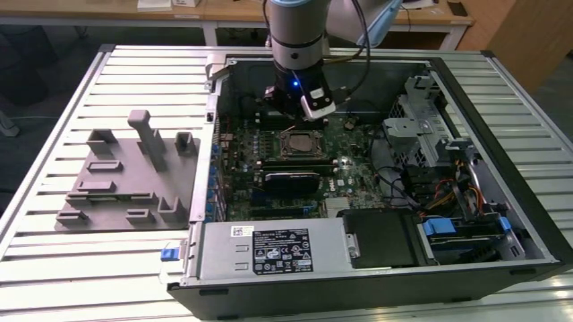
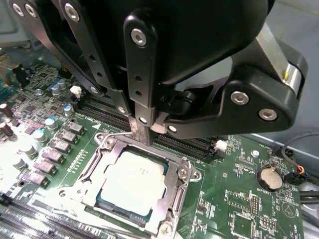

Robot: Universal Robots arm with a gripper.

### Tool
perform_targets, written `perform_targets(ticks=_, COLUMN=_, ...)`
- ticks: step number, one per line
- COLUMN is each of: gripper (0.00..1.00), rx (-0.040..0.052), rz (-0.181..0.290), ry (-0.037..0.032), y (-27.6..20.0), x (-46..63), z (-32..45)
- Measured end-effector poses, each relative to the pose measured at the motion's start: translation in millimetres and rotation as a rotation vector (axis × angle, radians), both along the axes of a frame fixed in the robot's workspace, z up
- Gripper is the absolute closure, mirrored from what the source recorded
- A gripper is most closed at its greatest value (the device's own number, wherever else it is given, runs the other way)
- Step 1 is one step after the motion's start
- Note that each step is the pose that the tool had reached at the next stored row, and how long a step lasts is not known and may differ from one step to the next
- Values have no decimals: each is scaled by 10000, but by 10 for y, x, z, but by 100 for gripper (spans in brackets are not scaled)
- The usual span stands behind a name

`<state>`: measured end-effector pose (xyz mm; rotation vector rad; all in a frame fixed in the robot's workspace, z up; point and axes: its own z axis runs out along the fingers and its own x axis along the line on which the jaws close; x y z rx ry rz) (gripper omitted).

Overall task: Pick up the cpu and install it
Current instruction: 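Install the first cpu locking lever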

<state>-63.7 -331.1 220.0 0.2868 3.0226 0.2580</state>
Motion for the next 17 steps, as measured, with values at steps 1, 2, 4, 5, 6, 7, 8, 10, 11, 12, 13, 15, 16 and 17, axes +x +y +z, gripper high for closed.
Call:
perform_targets(ticks=1, gripper=89, rx=-1, rz=-4, ry=0, y=9, x=0, z=-2)
perform_targets(ticks=2, gripper=89, rx=-1, rz=-6, ry=1, y=17, x=1, z=-5)
perform_targets(ticks=4, gripper=89, rx=0, rz=-9, ry=-3, y=28, x=2, z=-14)
perform_targets(ticks=5, gripper=89, rx=1, rz=-10, ry=-22, y=29, x=2, z=-20)
perform_targets(ticks=6, gripper=89, rx=-1, rz=-13, ry=-58, y=30, x=2, z=-26)
perform_targets(ticks=7, gripper=89, rx=-3, rz=-18, ry=-111, y=30, x=2, z=-30)
perform_targets(ticks=8, gripper=89, rx=-3, rz=-25, ry=-165, y=30, x=2, z=-35)
perform_targets(ticks=10, gripper=89, rx=-1, rz=-43, ry=-295, y=31, x=2, z=-43)
perform_targets(ticks=11, gripper=89, rx=-2, rz=-50, ry=-360, y=31, x=2, z=-46)
perform_targets(ticks=12, gripper=89, rx=-2, rz=-58, ry=-429, y=31, x=2, z=-50)
perform_targets(ticks=13, gripper=89, rx=-1, rz=-63, ry=-496, y=31, x=2, z=-54)
perform_targets(ticks=15, gripper=89, rx=-7, rz=-74, ry=-574, y=35, x=0, z=-61)
perform_targets(ticks=16, gripper=89, rx=-12, rz=-85, ry=-582, y=37, x=0, z=-64)
perform_targets(ticks=17, gripper=89, rx=-17, rz=-115, ry=-591, y=39, x=-2, z=-66)
